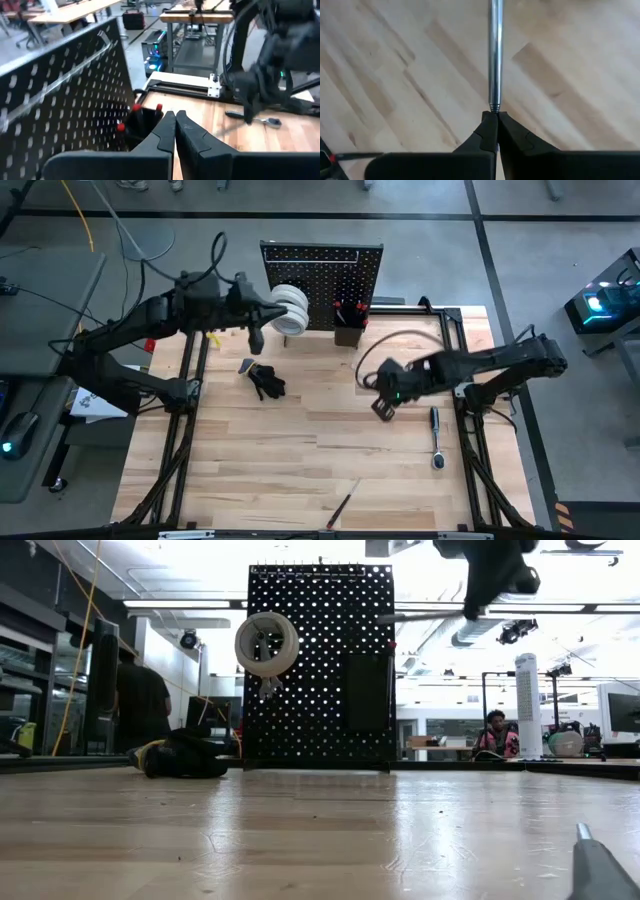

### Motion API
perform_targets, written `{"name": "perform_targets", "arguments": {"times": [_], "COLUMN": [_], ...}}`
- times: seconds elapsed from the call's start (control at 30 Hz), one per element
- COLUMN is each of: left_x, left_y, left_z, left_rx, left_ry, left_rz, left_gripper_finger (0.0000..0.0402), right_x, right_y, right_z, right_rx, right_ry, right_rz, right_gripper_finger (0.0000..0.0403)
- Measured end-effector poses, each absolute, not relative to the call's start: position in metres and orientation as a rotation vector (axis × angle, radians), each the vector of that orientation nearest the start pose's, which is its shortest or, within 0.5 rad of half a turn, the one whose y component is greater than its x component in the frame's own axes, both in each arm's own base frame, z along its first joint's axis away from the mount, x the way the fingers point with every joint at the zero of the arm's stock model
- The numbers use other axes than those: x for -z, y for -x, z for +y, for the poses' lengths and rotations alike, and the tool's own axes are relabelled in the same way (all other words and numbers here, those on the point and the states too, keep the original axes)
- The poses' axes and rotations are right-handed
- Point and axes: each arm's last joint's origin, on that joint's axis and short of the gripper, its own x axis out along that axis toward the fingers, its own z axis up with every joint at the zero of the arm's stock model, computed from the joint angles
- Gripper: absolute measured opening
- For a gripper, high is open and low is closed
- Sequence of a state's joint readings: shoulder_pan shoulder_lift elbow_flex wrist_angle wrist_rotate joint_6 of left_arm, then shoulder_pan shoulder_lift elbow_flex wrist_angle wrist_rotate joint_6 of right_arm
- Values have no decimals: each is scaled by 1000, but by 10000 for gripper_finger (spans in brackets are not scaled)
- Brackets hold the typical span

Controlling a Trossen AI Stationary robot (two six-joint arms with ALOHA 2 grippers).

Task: Hang tools onto peg board
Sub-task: Put the silver magnetic telescoping into the black bin on the peg board

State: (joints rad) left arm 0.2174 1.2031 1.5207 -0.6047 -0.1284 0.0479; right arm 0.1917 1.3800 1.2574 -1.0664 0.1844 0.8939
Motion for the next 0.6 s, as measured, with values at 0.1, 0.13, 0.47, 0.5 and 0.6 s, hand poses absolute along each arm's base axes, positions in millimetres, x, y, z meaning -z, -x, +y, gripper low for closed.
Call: {"name": "perform_targets", "arguments": {"times": [0.1, 0.13, 0.47, 0.5, 0.6], "left_x": [-434, -425, -380, -380, -384], "left_y": [-212, -210, -220, -220, -227], "left_z": [55, 55, 38, 37, 37], "left_rx": [-350, -347, -197, -191, -218], "left_ry": [46, 81, 105, 57, -15], "left_rz": [260, 238, 115, 115, 51], "left_gripper_finger": [0, 0, 0, 0, 3], "right_x": [-328, -335, -376, -379, -389], "right_y": [-253, -255, -274, -275, -283], "right_z": [22, 13, -51, -50, -45], "right_rx": [535, 538, 318, 284, 218], "right_ry": [-566, -574, -741, -715, -638], "right_rz": [1046, 1019, 716, 702, 600], "right_gripper_finger": [0, 0, 0, 0, 0]}}
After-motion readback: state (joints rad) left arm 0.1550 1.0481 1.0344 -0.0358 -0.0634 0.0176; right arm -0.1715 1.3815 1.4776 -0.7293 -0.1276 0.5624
